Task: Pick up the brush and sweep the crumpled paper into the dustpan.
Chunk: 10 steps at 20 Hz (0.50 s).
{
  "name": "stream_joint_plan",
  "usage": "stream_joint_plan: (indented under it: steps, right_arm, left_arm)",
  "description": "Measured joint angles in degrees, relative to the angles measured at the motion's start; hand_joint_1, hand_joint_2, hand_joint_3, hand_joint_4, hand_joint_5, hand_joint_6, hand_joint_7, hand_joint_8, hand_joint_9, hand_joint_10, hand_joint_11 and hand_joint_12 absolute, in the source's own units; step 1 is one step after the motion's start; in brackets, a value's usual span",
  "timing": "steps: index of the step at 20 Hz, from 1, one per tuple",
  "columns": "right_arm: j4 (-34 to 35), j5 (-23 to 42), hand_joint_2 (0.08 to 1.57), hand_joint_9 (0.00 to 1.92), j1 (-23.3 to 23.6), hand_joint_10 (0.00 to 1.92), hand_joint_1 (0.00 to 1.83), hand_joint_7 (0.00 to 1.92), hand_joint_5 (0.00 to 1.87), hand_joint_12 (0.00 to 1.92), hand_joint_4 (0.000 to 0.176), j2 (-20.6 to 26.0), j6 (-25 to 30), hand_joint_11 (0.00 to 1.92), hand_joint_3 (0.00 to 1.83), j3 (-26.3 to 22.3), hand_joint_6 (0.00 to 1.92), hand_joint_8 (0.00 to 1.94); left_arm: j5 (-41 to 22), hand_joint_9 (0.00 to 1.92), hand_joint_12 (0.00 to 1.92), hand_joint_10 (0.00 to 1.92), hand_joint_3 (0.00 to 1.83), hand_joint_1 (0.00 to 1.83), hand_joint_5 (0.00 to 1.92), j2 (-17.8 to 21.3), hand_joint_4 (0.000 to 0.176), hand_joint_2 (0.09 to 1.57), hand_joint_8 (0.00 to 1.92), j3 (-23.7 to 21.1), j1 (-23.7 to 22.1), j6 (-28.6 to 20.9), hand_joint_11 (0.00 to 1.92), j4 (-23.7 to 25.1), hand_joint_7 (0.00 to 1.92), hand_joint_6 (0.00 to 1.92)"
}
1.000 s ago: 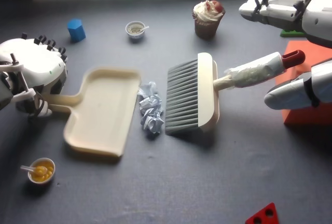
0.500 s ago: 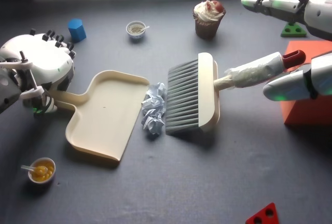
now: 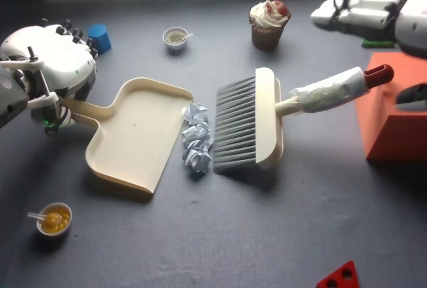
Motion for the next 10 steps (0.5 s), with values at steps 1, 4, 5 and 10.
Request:
stream_joint_plan:
  steps: [1, 4, 5, 10]
  right_arm:
    - [-4.5, 0.0, 0.99, 0.16, 0.4, 0.01, 1.22, 0.13, 0.13, 0.06, 0.000, 0.2, 4.5, 0.19, 0.00, 0.2, 0.02, 0.01]
    - [-13.4, -2.0, 0.95, 0.22, 1.0, 0.01, 1.28, 0.19, 0.17, 0.07, 0.000, 0.3, 9.9, 0.24, 0.00, -2.3, 0.01, 0.00]
    - [-14.4, -2.8, 0.95, 0.21, 1.2, 0.00, 1.28, 0.19, 0.16, 0.06, 0.000, 0.1, 10.0, 0.23, 0.00, -3.1, 0.00, 0.00]
    - [-42.0, -15.7, 0.94, 0.19, 1.8, 0.00, 1.25, 0.14, 0.13, 0.05, 0.000, -0.6, 33.1, 0.22, 0.00, -9.7, 0.01, 0.00]
  left_arm:
    - [0.2, 0.27, 0.38, 0.00, 0.00, 1.11, 0.99, -0.1, 0.000, 1.12, 0.00, 0.2, -0.2, 0.0, 0.15, -0.1, 0.36, 0.96]
    - [0.5, 0.26, 0.38, 0.00, 0.00, 1.10, 0.99, -1.4, 0.000, 1.11, 0.00, 1.5, -1.0, 0.0, 0.13, 0.2, 0.36, 0.96]
    - [0.7, 0.27, 0.39, 0.00, 0.00, 1.12, 1.01, -1.8, 0.000, 1.11, 0.00, 1.6, -1.2, 0.0, 0.13, 0.3, 0.36, 0.93]
    - [2.3, 0.26, 0.42, 0.00, 0.00, 1.12, 1.01, -3.4, 0.000, 1.11, 0.00, 3.6, -3.3, 0.0, 0.15, 1.7, 0.34, 0.93]
